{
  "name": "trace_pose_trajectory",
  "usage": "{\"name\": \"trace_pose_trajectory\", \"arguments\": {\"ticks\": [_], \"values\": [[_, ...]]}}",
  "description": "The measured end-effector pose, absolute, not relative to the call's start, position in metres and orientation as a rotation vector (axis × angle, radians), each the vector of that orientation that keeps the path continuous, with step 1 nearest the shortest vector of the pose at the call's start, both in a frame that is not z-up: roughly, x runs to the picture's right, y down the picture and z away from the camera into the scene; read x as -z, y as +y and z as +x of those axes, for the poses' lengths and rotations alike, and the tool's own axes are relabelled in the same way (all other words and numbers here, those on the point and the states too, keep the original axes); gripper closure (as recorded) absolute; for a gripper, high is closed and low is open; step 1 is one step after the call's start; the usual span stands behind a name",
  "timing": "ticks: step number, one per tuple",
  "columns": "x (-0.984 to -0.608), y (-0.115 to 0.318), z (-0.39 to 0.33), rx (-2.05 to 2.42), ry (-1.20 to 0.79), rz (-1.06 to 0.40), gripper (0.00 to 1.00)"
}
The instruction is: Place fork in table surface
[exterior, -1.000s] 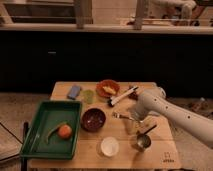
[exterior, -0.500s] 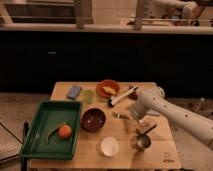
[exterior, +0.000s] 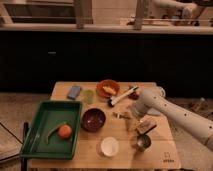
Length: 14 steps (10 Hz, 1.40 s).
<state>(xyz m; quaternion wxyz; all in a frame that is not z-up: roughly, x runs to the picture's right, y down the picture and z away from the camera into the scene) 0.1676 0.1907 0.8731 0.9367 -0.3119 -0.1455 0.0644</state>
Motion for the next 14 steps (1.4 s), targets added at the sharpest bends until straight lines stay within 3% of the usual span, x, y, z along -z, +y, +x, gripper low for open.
{"name": "trace_pose_trajectory", "arguments": {"ticks": [2, 9, 14], "values": [[-0.8785, 0.1924, 0.1647, -0.122, -0.302, -0.645, 0.25], [-0.8815, 0.1963, 0.1644, -0.106, -0.309, -0.664, 0.96], [-0.8802, 0.1995, 0.1649, -0.102, -0.310, -0.661, 1.00]]}}
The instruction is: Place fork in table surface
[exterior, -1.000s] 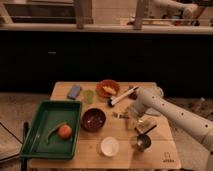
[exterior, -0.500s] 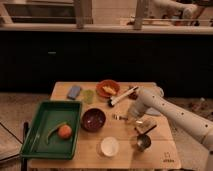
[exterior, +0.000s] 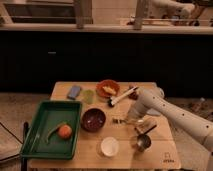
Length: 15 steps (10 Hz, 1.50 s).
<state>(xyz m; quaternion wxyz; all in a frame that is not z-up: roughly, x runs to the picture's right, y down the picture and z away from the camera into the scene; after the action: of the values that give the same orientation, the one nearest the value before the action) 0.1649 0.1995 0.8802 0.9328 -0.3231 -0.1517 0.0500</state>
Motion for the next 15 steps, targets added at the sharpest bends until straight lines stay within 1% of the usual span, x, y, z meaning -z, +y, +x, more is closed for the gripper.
{"name": "trace_pose_trajectory", "arguments": {"ticks": [5, 10, 15], "values": [[-0.879, 0.198, 0.166, -0.090, -0.307, -0.654, 1.00], [-0.845, 0.160, 0.166, -0.044, -0.340, -0.594, 1.00], [-0.830, 0.135, 0.163, -0.003, -0.365, -0.554, 1.00]]}}
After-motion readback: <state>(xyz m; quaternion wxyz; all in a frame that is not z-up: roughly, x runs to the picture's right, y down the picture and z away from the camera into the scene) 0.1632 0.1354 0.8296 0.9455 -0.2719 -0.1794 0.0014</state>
